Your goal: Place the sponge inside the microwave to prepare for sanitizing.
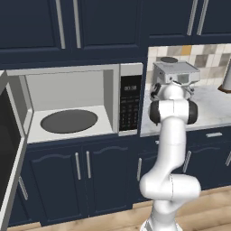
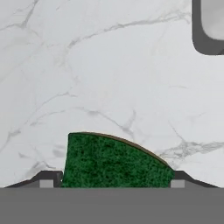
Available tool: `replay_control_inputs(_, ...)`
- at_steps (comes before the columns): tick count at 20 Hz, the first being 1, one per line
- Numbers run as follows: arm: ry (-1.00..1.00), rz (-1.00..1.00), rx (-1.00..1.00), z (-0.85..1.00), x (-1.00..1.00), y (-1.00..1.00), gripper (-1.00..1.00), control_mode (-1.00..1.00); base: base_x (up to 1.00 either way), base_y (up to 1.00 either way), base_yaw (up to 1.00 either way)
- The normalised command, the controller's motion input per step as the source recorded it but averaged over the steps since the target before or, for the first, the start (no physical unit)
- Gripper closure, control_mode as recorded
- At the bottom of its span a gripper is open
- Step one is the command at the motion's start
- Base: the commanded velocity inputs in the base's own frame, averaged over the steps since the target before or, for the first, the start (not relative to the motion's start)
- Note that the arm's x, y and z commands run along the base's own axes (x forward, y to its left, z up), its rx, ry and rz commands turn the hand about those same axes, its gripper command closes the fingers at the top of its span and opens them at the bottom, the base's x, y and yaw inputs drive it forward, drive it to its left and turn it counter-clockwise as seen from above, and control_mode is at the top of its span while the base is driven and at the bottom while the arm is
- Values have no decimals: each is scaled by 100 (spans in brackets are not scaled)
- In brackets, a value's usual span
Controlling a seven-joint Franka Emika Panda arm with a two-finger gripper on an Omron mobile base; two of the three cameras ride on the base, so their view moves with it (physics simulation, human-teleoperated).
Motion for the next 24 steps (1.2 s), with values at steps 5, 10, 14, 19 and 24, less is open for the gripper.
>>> replay_control_inputs(5, -1, 0, 7, 51, -43, -3, 100, -100, 0, 0, 0)
replay_control_inputs(10, -9, 0, 3, 47, -62, -3, 100, -100, 0, 0, 0)
replay_control_inputs(14, -11, 0, 0, 45, -69, -1, 100, -100, 0, 0, 0)
replay_control_inputs(19, -9, 0, 0, 31, -72, 3, 100, -100, 0, 0, 0)
replay_control_inputs(24, -6, 8, 0, 13, -67, 20, 100, -100, 0, 0, 0)
